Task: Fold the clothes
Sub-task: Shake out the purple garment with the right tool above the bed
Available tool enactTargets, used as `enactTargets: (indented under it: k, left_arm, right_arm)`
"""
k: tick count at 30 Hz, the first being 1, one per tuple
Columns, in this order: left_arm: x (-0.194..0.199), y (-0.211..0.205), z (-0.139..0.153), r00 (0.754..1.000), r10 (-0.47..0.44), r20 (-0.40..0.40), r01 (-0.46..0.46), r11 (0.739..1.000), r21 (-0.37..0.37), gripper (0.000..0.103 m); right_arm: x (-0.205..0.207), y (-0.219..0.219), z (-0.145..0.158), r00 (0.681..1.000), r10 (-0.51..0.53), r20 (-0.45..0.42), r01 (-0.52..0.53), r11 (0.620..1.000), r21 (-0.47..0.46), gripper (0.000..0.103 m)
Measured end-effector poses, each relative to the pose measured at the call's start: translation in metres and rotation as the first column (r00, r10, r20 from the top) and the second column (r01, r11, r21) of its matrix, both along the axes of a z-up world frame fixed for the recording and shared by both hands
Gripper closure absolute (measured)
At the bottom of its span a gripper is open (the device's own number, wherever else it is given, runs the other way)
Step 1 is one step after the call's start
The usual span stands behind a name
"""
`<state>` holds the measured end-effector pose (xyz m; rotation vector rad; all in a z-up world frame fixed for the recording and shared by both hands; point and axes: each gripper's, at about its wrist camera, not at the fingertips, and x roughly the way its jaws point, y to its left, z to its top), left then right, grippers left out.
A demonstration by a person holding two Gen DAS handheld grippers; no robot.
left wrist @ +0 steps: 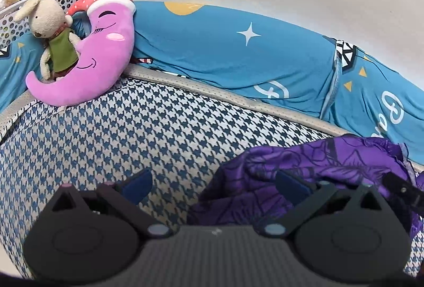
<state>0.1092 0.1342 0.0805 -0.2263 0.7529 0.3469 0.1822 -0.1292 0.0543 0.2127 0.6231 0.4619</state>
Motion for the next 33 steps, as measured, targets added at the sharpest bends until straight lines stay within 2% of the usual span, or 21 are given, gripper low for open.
enactTargets:
  k: [3, 6, 9, 19, 22, 26, 30, 33]
  left_arm:
    - [0.000, -0.004, 0.001, 1.000, -0.007, 0.007, 0.007, 1.000, 0.007, 0.000]
    - [-0.001, -0.007, 0.003, 1.000, -0.012, 0.020, 0.012, 1.000, 0.021, 0.000]
    - [-0.001, -0.010, 0.002, 0.999, -0.027, 0.023, 0.027, 1.000, 0.015, 0.000]
    - [0.005, -0.029, -0.009, 0.993, -0.114, -0.004, 0.114, 0.993, -0.020, 0.000]
    - [0.007, -0.033, -0.013, 0.991, -0.134, -0.016, 0.134, 0.991, -0.024, 0.000]
    - [0.010, -0.034, -0.024, 0.990, -0.127, -0.054, 0.127, 0.992, 0.007, 0.000]
    - [0.014, -0.034, -0.035, 0.989, -0.118, -0.093, 0.122, 0.992, 0.038, 0.000]
    - [0.016, -0.035, -0.043, 0.986, -0.111, -0.121, 0.119, 0.991, 0.061, 0.000]
  right_arm:
    - [-0.009, 0.007, -0.003, 0.998, 0.058, -0.006, -0.058, 0.998, 0.007, 0.084]
    - [-0.026, 0.018, -0.002, 0.986, 0.167, 0.025, -0.167, 0.986, -0.011, 0.086]
    - [-0.047, 0.030, -0.003, 0.958, 0.282, 0.046, -0.279, 0.959, -0.053, 0.087]
    - [-0.104, 0.054, -0.020, 0.837, 0.546, 0.037, -0.535, 0.830, -0.159, 0.087]
    - [-0.113, 0.050, -0.019, 0.813, 0.581, 0.038, -0.565, 0.803, -0.187, 0.082]
    - [-0.120, 0.036, -0.015, 0.803, 0.595, 0.035, -0.580, 0.793, -0.184, 0.080]
    - [-0.123, 0.015, -0.012, 0.805, 0.593, 0.034, -0.579, 0.797, -0.173, 0.072]
    - [-0.122, -0.005, -0.009, 0.814, 0.580, 0.035, -0.570, 0.809, -0.141, 0.071]
